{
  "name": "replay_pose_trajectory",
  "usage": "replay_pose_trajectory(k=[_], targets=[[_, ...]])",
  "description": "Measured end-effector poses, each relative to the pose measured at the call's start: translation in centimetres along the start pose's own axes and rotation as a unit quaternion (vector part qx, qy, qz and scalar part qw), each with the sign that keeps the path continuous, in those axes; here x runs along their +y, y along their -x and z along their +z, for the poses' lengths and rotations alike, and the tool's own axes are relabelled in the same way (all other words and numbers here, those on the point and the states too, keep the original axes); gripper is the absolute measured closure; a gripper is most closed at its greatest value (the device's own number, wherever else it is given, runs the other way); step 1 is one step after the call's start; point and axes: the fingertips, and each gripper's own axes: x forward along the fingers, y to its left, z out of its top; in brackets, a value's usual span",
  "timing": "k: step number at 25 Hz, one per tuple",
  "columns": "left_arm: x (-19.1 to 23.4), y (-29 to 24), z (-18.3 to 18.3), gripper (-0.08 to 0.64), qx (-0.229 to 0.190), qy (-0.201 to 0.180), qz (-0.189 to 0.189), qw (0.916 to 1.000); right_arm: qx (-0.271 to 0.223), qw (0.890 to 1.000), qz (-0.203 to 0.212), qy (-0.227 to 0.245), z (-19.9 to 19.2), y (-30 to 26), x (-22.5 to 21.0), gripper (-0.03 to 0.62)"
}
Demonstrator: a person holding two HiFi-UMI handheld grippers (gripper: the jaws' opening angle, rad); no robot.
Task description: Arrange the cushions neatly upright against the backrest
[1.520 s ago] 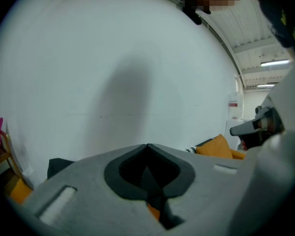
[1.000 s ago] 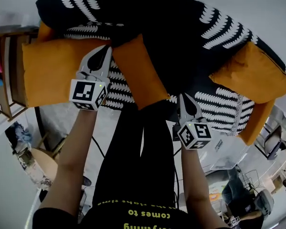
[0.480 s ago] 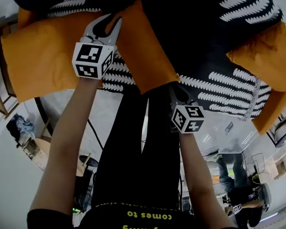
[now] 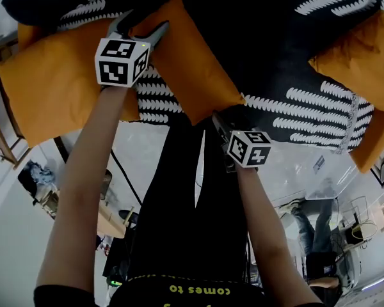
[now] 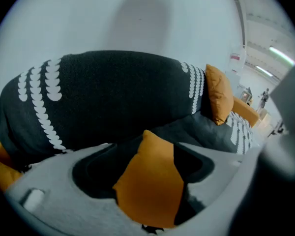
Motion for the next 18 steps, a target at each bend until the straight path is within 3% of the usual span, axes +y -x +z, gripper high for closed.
replay_pose_trajectory(k=[5,11,15,18], targets=[[-2.0,-1.2,-2.4,0.189,0.022,0.038,-0.077,0.9961,0.003,1.0,0.013,-0.012,0.3,-1.7,0.0,0.318],[-3.2,-2.1,-3.4,0.202,0.043,0.028,-0.07,0.9962,0.002,1.0,0.018,-0.021,0.0,-1.6,-1.3,0.322],[-3.6,-2.5,-2.5,0.251,0.074,0.003,-0.059,0.9955,-0.003,0.999,0.021,-0.031,0.9,-1.1,-1.3,0.362],[-3.2,-2.0,-2.2,0.293,0.097,0.011,-0.045,0.9942,-0.001,0.999,0.028,-0.029,1.6,-0.8,-0.7,0.4]])
